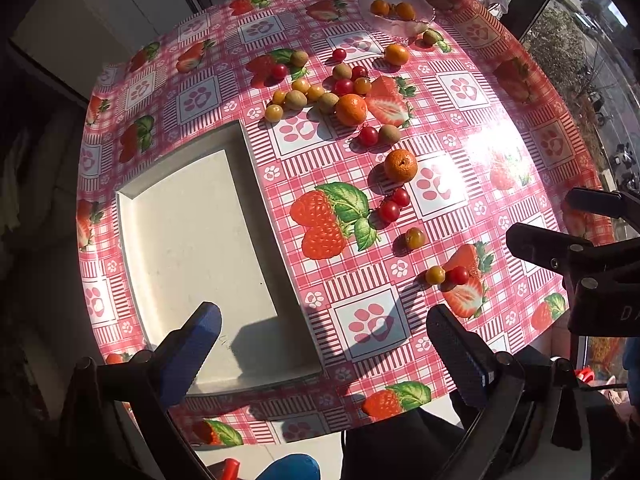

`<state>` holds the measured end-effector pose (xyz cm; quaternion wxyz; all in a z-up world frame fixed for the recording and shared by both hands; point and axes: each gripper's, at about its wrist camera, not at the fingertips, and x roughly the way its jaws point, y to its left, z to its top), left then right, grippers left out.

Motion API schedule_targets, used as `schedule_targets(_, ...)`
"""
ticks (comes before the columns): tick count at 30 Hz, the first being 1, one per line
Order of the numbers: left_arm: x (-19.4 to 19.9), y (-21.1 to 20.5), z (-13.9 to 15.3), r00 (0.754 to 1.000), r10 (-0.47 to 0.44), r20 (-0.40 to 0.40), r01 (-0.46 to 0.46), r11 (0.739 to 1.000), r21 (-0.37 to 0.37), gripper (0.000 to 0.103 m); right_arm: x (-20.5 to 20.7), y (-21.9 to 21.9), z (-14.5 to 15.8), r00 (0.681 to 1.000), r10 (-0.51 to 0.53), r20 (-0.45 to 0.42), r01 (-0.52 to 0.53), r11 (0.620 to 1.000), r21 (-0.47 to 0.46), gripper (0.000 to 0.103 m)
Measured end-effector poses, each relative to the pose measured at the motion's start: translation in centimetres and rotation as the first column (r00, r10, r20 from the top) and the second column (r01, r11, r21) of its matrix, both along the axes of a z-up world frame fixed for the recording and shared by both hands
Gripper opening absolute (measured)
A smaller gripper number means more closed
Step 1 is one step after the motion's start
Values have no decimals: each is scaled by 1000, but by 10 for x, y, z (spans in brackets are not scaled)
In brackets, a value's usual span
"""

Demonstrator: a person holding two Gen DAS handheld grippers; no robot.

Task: Organize fruits

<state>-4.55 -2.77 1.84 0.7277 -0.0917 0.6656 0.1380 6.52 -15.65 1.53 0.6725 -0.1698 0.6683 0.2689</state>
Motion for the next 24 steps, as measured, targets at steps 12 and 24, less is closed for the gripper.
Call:
schedule_targets(12, 5, -2, -22, 999, 20, -38, -20, 1000, -11, 103, -3, -25, -20, 999, -28, -28, 28, 1000, -3, 103)
schedule_targets(24, 16, -7, -35, 999, 28, -42, -29, 999, -17, 103, -12, -35, -34, 999, -21, -49, 20, 999, -32, 103)
